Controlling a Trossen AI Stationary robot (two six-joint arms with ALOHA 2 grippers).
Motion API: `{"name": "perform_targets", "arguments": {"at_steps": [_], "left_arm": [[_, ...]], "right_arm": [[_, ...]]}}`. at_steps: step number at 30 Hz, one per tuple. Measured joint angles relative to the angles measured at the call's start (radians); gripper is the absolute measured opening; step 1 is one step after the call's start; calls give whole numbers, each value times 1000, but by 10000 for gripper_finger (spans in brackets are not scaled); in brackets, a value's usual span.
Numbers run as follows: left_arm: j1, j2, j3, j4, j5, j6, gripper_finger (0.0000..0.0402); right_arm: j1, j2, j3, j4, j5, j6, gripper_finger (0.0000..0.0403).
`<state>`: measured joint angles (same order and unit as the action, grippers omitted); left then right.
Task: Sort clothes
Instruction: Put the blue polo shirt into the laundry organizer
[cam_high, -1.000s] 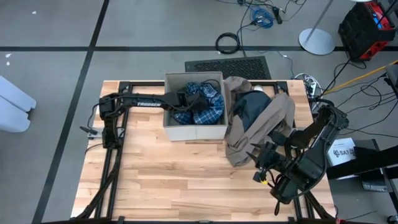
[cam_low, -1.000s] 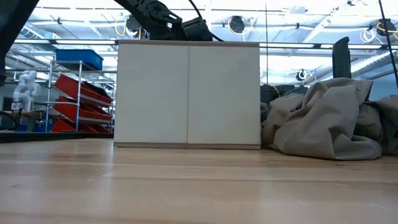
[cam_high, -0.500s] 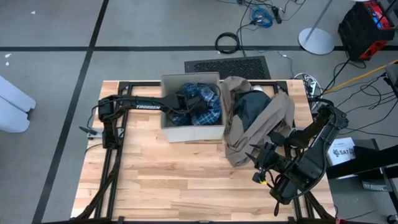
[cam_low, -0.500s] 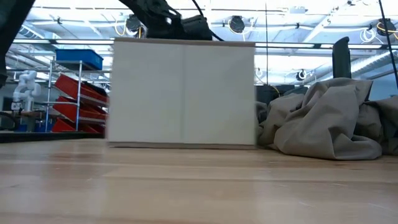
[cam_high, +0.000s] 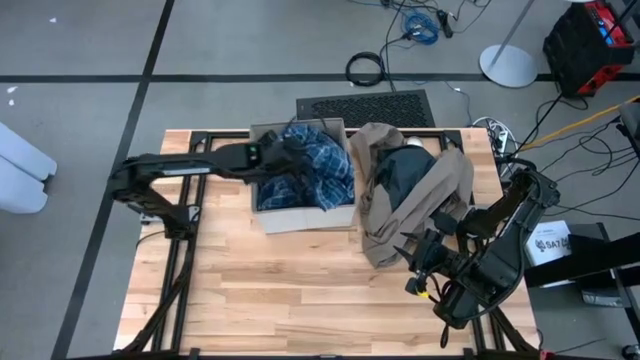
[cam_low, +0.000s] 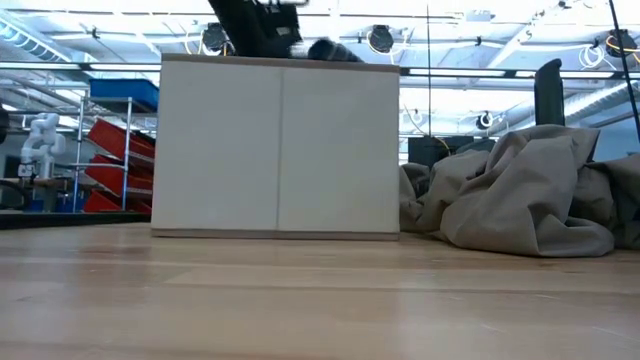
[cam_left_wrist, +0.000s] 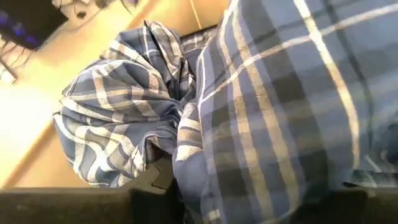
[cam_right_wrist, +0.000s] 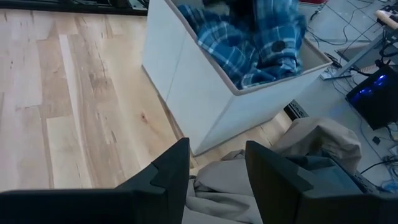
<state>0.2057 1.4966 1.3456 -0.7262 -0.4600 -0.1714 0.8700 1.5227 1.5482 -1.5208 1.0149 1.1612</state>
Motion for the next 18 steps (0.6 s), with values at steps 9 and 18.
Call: {"name": "perform_targets", "arguments": {"at_steps": [9, 18], "left_arm": [[1, -120, 2, -109, -13, 32, 148], [2, -122, 3, -119, 57, 294, 148]], "right_arm": [[0, 0, 0, 8, 0, -15, 144], [0, 0, 0, 25, 0, -21, 144]]}}
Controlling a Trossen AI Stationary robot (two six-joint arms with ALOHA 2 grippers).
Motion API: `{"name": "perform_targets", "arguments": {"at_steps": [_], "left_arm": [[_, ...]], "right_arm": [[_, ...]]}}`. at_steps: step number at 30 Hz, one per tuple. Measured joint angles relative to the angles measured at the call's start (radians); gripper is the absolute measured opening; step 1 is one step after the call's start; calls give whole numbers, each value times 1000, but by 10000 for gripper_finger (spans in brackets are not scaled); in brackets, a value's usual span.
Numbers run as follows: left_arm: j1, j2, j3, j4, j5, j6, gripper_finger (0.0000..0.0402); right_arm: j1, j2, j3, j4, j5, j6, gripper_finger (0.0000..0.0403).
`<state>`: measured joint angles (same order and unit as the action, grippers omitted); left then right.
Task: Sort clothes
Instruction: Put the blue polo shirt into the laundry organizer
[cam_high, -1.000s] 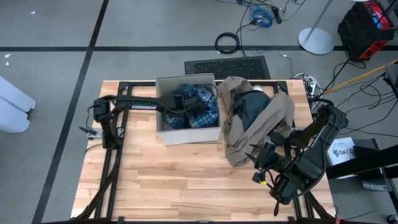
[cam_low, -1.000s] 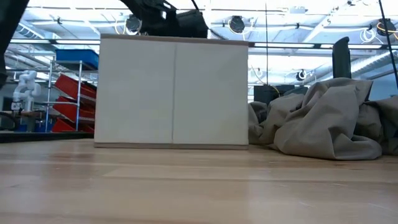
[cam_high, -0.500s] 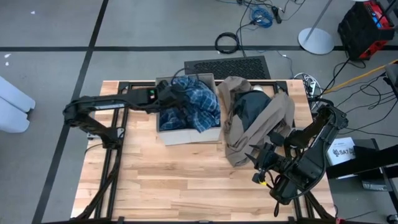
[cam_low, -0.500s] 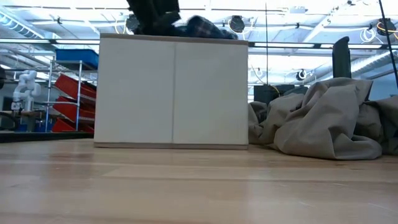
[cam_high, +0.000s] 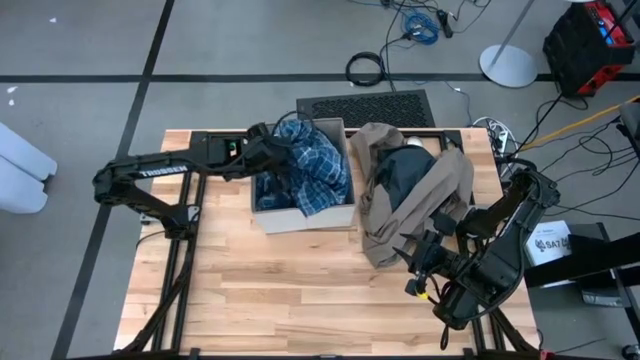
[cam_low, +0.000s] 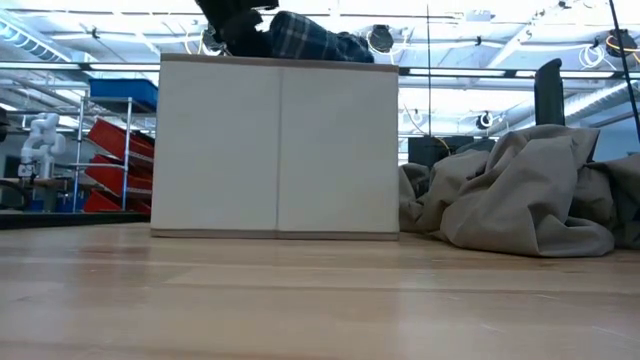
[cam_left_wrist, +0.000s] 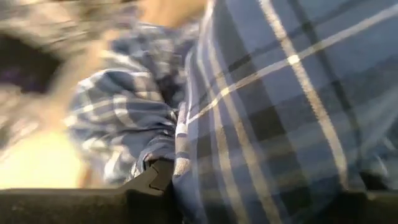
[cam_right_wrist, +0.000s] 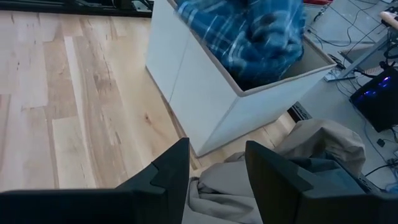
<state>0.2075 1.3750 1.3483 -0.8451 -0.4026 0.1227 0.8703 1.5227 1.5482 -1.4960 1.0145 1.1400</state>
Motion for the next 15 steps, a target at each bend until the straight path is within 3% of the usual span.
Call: {"name": "perform_targets", "arguments": {"at_steps": [5, 12, 15], "left_arm": [[22, -14, 0, -27, 376, 17, 148], [87, -16, 2, -105, 330, -14, 148], [95, -16, 2, -106, 350, -45, 148]], "right_arm": [[0, 0, 0, 0, -10, -3, 144], [-1, 0, 0, 0, -8, -12, 144], [-6, 0, 0, 12, 99, -22, 144]]}}
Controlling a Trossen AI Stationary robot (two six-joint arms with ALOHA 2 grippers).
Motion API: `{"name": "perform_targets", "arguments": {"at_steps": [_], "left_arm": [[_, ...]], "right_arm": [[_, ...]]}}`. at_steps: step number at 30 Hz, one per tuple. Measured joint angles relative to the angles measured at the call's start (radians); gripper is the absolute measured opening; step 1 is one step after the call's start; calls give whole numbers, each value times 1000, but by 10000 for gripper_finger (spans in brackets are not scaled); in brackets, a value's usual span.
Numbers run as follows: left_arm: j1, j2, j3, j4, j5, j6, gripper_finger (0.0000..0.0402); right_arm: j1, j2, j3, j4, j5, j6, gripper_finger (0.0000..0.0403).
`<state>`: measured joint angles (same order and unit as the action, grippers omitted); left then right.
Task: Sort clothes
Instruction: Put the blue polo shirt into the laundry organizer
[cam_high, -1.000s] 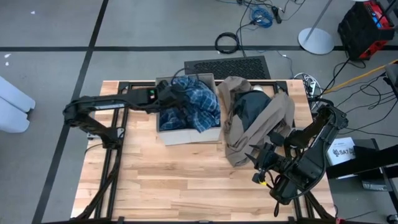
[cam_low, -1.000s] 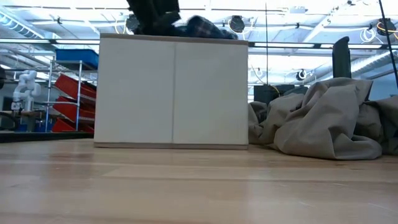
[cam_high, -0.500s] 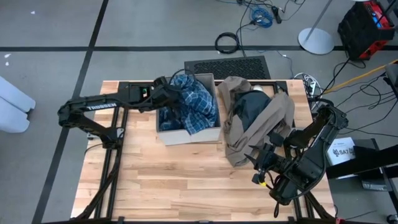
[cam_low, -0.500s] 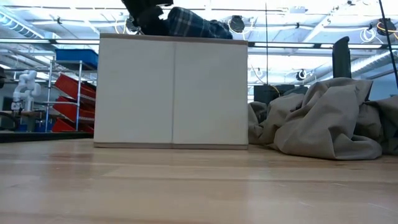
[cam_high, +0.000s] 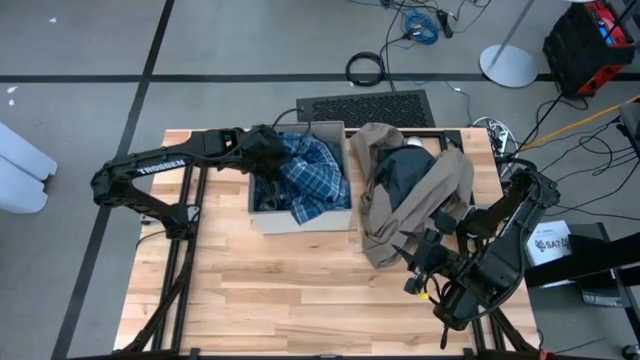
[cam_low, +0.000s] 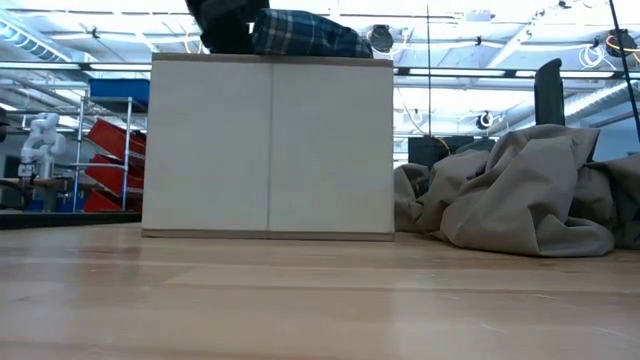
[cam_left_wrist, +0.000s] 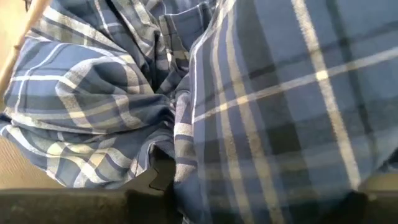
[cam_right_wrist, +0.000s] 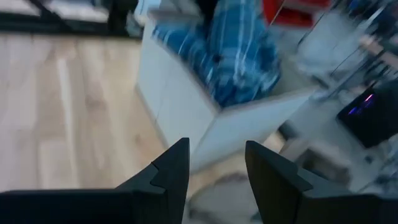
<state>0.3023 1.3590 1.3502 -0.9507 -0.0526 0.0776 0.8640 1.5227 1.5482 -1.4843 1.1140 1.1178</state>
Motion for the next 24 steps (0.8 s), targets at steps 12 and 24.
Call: {"name": "perform_targets", "arguments": {"at_steps": [12, 24], "left_arm": [[-11, 0, 0, -15, -136, -169, 151], [-16, -52, 44, 4, 83, -42, 151]], "right_arm": [[-65, 0, 0, 22, -17, -77, 144], [-175, -18, -1, 46, 214, -217, 144]]}}
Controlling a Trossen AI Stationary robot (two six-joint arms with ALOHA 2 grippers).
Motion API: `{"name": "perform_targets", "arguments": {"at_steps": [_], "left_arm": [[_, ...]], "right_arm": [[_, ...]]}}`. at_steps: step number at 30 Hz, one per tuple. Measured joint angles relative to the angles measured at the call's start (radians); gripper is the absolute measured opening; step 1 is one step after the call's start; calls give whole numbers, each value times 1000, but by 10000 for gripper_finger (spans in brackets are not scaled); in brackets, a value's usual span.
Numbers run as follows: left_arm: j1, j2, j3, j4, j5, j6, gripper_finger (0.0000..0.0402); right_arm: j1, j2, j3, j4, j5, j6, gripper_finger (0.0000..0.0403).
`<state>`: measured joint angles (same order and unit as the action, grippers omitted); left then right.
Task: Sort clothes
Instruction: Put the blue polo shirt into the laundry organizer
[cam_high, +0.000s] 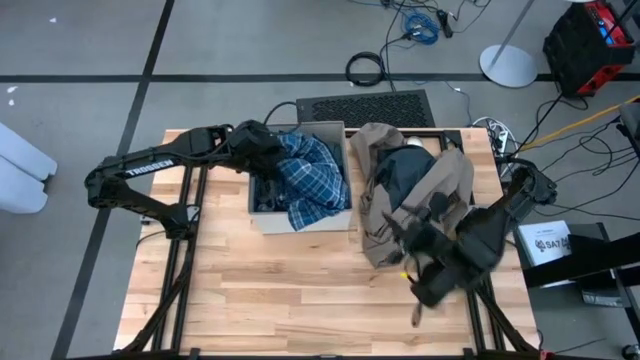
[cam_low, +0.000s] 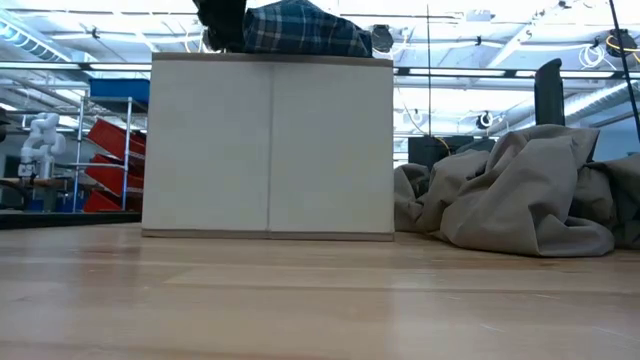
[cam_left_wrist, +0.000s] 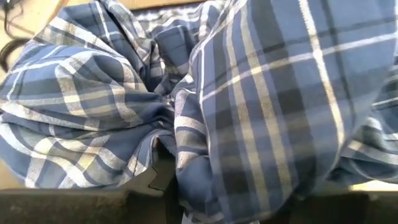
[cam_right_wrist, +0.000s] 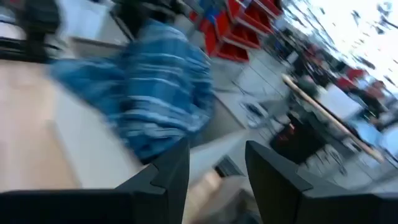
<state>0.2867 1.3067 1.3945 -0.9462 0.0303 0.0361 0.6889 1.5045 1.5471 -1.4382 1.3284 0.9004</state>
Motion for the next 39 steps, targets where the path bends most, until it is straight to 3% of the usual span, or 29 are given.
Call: {"name": "perform_targets", "arguments": {"at_steps": [3, 5, 10, 13, 18, 23, 28, 33, 39], "left_arm": [[-1, 0, 2, 1, 3, 1, 151], [0, 8, 2, 3, -5, 1, 151], [-1, 14, 2, -1, -86, -3, 151], [-1, 14, 2, -9, -115, -24, 151], [-9, 14, 2, -7, -117, -28, 151], [-17, 15, 2, -3, -117, 24, 151], [-19, 15, 2, 9, -117, 107, 151], [-19, 15, 2, 71, -116, 186, 151], [-18, 16, 1, 116, -103, 215, 151]], "right_arm": [[-100, -34, 0, 70, -52, -124, 144], [-170, -45, 0, 194, -151, -311, 144], [-397, -71, 0, 581, -749, -813, 144], [-513, -71, 0, 762, -923, -972, 144], [-708, -47, 0, 1029, -1247, -1040, 144], [-814, 47, 0, 1133, -1379, -1074, 120], [-864, 140, -1, 1216, -1458, -1121, 17], [-878, 181, 0, 1362, -1528, -1121, 2], [-918, 253, 0, 1352, -1554, -1105, 0]]}}
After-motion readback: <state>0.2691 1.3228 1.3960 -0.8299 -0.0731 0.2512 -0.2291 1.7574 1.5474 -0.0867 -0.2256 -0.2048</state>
